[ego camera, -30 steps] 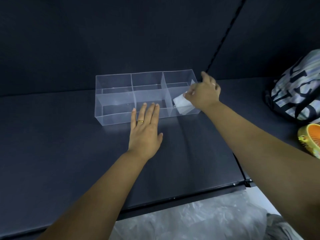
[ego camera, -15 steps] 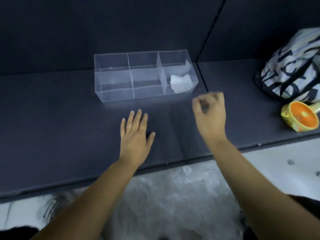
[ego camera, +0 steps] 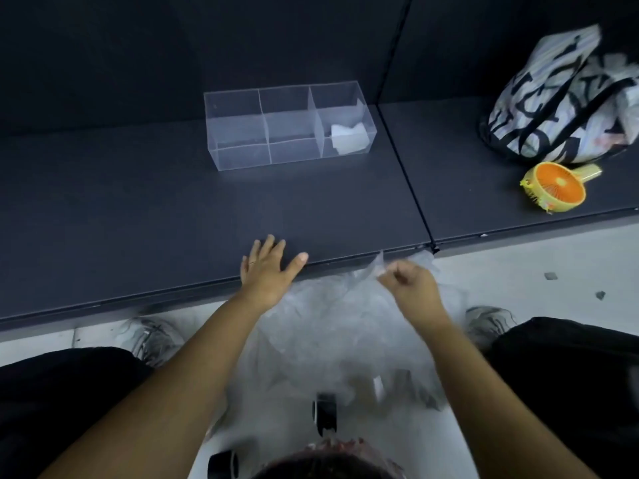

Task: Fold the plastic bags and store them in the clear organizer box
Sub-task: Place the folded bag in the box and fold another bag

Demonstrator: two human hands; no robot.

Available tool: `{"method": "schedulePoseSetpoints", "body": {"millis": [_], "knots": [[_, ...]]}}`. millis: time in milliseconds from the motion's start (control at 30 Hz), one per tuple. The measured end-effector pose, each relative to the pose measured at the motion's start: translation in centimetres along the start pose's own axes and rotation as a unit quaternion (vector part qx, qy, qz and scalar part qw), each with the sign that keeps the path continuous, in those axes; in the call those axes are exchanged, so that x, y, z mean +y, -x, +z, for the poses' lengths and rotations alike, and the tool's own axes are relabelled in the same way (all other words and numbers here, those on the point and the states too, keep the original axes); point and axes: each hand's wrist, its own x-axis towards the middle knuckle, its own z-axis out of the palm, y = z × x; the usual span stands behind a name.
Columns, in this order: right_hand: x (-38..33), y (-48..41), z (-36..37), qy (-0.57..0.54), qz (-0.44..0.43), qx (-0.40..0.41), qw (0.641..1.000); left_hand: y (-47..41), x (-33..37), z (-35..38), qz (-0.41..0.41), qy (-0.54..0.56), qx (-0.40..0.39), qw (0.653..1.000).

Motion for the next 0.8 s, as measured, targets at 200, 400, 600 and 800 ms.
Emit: {"method": "schedulePoseSetpoints", "body": {"millis": [200, 400, 600, 800], "knots": [[-9.4, -2.1, -5.3, -0.333, -0.021, -0.105, 0.937, 3.3, 5.5, -1.6, 0.122, 0.288, -0.203, 0.928], [-9.6, -3.3, -7.0, -0.299, 0.109, 0.012, 0.948, 3.8, 6.0, -2.2, 0.043, 0.415, -0.059, 0.907], [-11.0, 2.2, -5.2, 0.013, -0.149, -0.118, 0.982, 3.6, 7.2, -4.0, -0.033, 0.543, -0.033, 0.838], [-9.9, 2.7, 0.0, -0.008, -0.077, -0.017, 0.997, 5.2, 8.8, -5.8, 0.077, 0.53, -0.077, 0.841]]}}
